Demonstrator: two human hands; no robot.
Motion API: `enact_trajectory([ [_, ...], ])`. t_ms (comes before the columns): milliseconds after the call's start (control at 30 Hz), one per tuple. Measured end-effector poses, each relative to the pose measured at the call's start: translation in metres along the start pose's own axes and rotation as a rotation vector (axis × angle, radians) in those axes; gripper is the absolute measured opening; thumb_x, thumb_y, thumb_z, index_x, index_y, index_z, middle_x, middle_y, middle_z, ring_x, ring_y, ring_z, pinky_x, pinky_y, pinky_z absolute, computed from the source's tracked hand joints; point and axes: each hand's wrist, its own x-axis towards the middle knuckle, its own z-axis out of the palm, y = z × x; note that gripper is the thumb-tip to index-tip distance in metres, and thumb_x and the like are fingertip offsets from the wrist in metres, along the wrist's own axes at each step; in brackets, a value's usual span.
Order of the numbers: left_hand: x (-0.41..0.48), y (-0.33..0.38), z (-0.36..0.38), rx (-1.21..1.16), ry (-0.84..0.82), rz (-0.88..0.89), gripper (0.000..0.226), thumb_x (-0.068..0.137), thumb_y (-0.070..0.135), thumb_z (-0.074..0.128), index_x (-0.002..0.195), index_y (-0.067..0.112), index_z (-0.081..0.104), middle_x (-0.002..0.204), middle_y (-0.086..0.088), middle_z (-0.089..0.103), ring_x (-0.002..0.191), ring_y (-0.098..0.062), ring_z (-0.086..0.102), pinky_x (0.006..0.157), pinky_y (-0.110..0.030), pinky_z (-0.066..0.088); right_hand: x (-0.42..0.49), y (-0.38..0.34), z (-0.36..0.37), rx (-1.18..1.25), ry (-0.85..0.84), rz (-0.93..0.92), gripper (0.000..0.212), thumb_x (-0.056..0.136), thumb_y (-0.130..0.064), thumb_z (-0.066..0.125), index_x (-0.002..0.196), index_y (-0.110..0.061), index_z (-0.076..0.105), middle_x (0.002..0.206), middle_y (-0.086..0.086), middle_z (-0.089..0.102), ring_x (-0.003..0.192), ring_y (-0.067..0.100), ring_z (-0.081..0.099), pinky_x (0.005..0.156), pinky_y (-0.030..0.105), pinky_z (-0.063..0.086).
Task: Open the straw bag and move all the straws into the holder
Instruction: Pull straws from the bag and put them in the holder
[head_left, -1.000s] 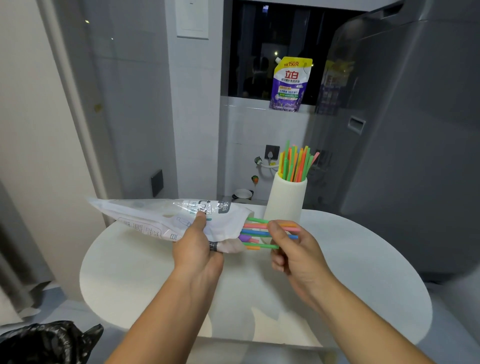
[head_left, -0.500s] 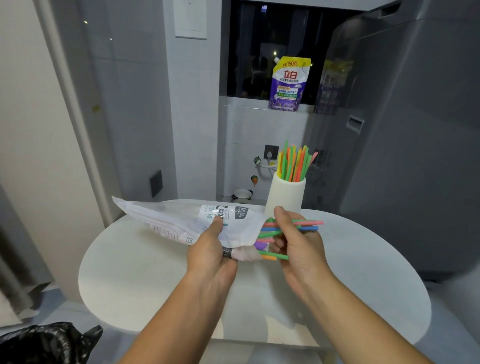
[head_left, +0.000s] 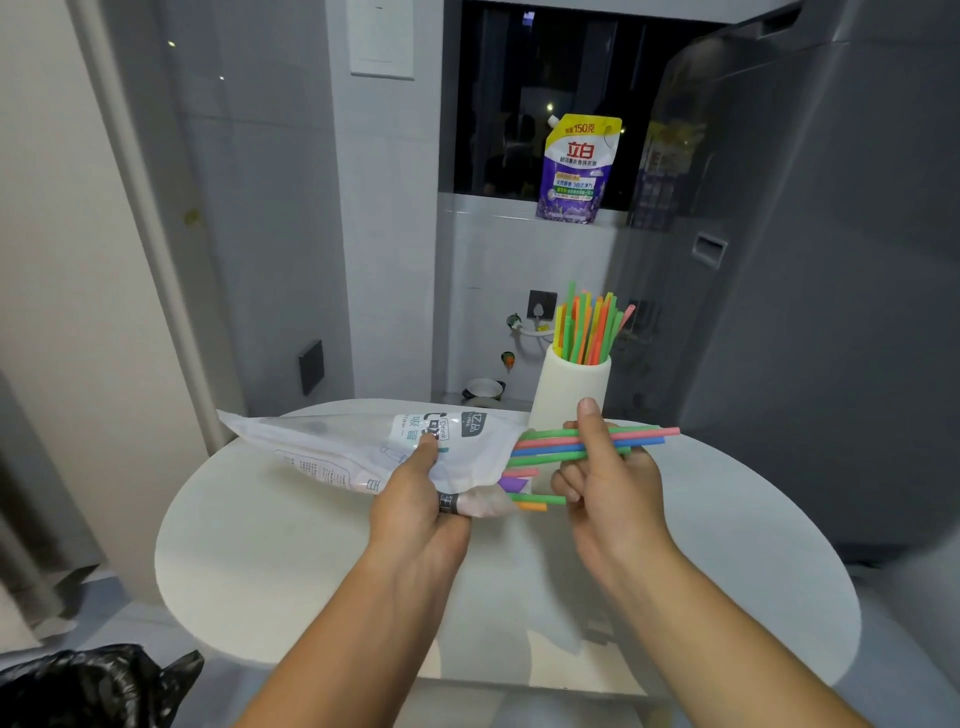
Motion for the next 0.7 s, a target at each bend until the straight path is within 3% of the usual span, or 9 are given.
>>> enact_trajectory([
  [67,-0.001,-0.003,0.0,-0.005,-0.007,-0.019,0.035,0.107,0.013,0.057,0.14,0.001,0.058,0.132,-0.023,0.071,0.123,-0.039,0.069,0.111,-0.064,0.048,-0.004,0.002,0.006,0.03,-0.023,0.027,0.036,0.081,-0.041,0.074,0.083,-0.006,0.066,0.06,0.005,0.055,0.045,0.014,0.048,0.053,0.029,0.042],
  [133,-0.001,-0.004,-0.001,-0.003,-0.027,-0.041,0.037,0.107,0.015,0.057,0.142,0.002,0.056,0.134,-0.026,0.07,0.123,-0.043,0.068,0.11,-0.067,0.047,-0.006,0.006,0.007,-0.013,-0.056,0.005,0.044,0.071,-0.047,0.075,0.094,-0.009,0.072,0.079,0.007,0.074,0.068,0.022,0.072,0.068,0.034,0.057],
  [233,0.0,-0.004,-0.001,0.001,-0.025,-0.041,0.036,0.107,0.014,0.057,0.141,0.001,0.056,0.133,-0.026,0.07,0.123,-0.043,0.068,0.11,-0.067,0.047,-0.003,0.007,0.006,-0.186,-0.09,-0.06,0.027,0.092,-0.043,0.061,0.095,-0.022,0.077,0.095,0.005,0.078,0.087,0.02,0.075,0.08,0.037,0.06],
  [333,0.0,-0.004,-0.002,0.007,-0.017,-0.039,0.038,0.107,0.012,0.057,0.143,0.001,0.056,0.135,-0.025,0.07,0.124,-0.042,0.068,0.11,-0.066,0.047,-0.002,0.003,0.005,-0.308,-0.096,-0.076,0.034,0.102,-0.043,0.048,0.093,-0.028,0.078,0.099,0.006,0.077,0.093,0.022,0.074,0.087,0.042,0.059],
  [433,-0.002,-0.004,-0.002,0.003,-0.017,-0.043,0.038,0.108,0.012,0.055,0.144,0.001,0.056,0.137,-0.023,0.069,0.127,-0.042,0.066,0.111,-0.067,0.045,-0.001,-0.003,0.005,-0.367,-0.053,-0.137,0.039,0.101,-0.04,0.05,0.076,-0.027,0.076,0.085,0.007,0.076,0.083,0.026,0.074,0.077,0.043,0.06],
  [533,-0.006,-0.001,0.002,0.006,-0.009,-0.043,0.033,0.11,0.013,0.053,0.14,0.002,0.057,0.137,-0.022,0.069,0.128,-0.041,0.065,0.112,-0.066,0.045,-0.001,-0.015,0.007,-0.356,-0.038,-0.144,0.042,0.1,-0.035,0.051,0.065,-0.021,0.07,0.057,0.005,0.06,0.049,0.017,0.054,0.05,0.03,0.045],
  [600,-0.007,0.001,0.003,-0.006,0.001,-0.054,0.031,0.11,0.014,0.052,0.138,0.002,0.058,0.138,-0.022,0.068,0.129,-0.041,0.065,0.113,-0.065,0.044,0.001,-0.024,0.007,-0.344,-0.06,-0.134,0.04,0.102,-0.031,0.05,0.07,-0.014,0.068,0.048,0.006,0.05,0.042,0.017,0.042,0.042,0.025,0.037],
  [700,-0.005,0.006,0.0,-0.031,0.033,-0.064,0.029,0.109,0.012,0.054,0.136,0.002,0.06,0.136,-0.021,0.069,0.128,-0.04,0.066,0.114,-0.066,0.042,0.008,-0.037,0.001,-0.35,-0.099,-0.165,0.04,0.104,-0.028,0.047,0.077,-0.005,0.066,0.042,0.007,0.05,0.039,0.021,0.042,0.04,0.027,0.037],
])
